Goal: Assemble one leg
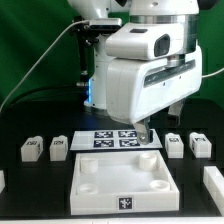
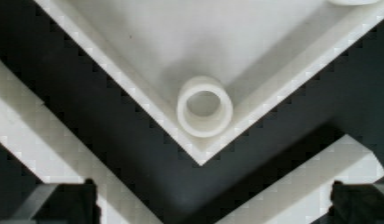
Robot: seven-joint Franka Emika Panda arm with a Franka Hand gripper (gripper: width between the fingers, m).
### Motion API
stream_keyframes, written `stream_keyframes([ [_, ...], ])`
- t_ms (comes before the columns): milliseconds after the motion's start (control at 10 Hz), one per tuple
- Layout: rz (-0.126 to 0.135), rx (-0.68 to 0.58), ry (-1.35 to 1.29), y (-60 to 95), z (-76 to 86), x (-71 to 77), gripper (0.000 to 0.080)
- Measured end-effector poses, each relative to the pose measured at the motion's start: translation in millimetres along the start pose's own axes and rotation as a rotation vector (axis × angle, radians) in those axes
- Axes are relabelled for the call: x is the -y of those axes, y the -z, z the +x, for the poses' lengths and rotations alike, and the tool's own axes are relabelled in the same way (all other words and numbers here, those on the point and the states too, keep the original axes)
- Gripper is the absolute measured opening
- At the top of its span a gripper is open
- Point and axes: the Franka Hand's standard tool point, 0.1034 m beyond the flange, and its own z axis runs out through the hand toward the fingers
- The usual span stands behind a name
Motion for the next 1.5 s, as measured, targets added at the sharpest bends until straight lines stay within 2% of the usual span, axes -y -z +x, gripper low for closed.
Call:
stream_keyframes([
  [900,-0.001,-0.001,0.058,-0.7,-1.4,1.6,0.065],
  [1100,-0.002,0.002,0.283,-10.7,-27.5,28.7,0.065],
  [1200,-0.006,-0.001,0.428,-19.6,-49.3,44.7,0.065],
  [1300,0.002,0.002,0.547,-31.5,-74.7,59.7,0.065],
  [1500,0.011,-0.007,0.716,-59.9,-115.6,75.0,0.065],
])
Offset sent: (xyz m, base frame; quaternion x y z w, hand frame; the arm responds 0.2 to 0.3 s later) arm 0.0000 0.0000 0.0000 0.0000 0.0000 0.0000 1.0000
